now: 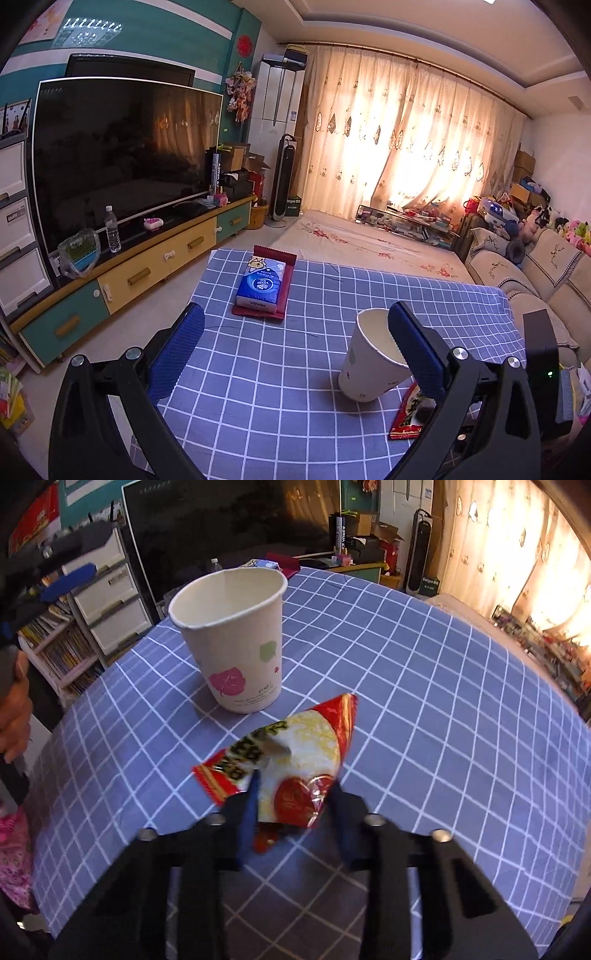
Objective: Collect trash
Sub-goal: 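Grasp the red-and-gold snack wrapper with the right tool, then carry the snack wrapper with the right tool into the bin and release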
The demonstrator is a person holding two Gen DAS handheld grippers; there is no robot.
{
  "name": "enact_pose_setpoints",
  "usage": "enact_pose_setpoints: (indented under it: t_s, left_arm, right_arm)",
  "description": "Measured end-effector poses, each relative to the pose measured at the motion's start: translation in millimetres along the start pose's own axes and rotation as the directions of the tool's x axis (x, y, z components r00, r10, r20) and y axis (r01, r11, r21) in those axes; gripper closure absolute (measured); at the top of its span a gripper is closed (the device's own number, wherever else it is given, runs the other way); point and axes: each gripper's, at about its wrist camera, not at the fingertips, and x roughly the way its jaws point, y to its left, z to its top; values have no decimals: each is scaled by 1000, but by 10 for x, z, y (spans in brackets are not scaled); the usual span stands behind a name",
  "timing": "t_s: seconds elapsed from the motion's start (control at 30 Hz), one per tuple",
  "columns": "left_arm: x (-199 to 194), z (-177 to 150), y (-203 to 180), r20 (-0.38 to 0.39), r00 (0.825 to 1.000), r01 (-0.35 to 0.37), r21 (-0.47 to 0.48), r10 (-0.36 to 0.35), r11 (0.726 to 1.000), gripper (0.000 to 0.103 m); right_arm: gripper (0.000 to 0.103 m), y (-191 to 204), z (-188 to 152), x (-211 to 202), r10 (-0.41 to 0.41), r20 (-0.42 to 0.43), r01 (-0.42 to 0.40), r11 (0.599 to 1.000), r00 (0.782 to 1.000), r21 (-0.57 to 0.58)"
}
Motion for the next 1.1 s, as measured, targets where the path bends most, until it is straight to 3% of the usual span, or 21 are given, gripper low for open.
enact_pose_setpoints:
  t_s: [0.07,0.37,0.5,0.57,0.63,0.7,0.77,0.8,0.87,0.97,1.1]
  left_arm:
    - [13,-6,5,-3,1000,0,-5,0,1000,5]
    - [-6,-17,-26,8,1000,16,12,-16,1000,5]
    - [3,-35,-97,4,999,35,32,-35,999,5]
    - [1,-48,-124,-3,998,56,33,-56,998,5]
    - [5,-62,-152,-7,998,70,35,-70,997,5]
    - [-1,-69,-185,-9,997,74,41,-74,996,5]
    - [-3,-74,-219,-11,996,85,44,-85,995,5]
    - [-9,-74,-229,-12,996,90,43,-89,995,5]
    - [-17,-82,-248,-11,995,104,41,-104,994,5]
    - [-9,-103,-303,-18,994,109,57,-108,992,5]
    - [43,-127,-402,-38,992,120,90,-117,989,5]
  right_arm:
    - [93,-10,-14,-34,11,0,-11,1000,1000,13]
    - [96,-186,-264,-612,38,68,-46,993,997,112]
    - [96,-525,-521,-1177,-45,154,9,974,987,228]
    - [96,-769,-678,-1449,-127,182,66,950,975,306]
    - [96,-1094,-910,-1731,-239,184,147,901,953,409]
    - [95,-1458,-1207,-1960,-346,143,227,822,927,522]
    - [95,-1810,-1560,-2132,-466,55,340,717,883,609]
    - [95,-1922,-1674,-2161,-489,25,365,682,872,633]
    - [95,-2240,-2026,-2219,-537,-77,433,578,840,692]
    - [95,-2509,-2392,-2207,-555,-169,483,488,815,727]
    - [93,-2747,-2673,-2112,-543,-237,512,437,805,740]
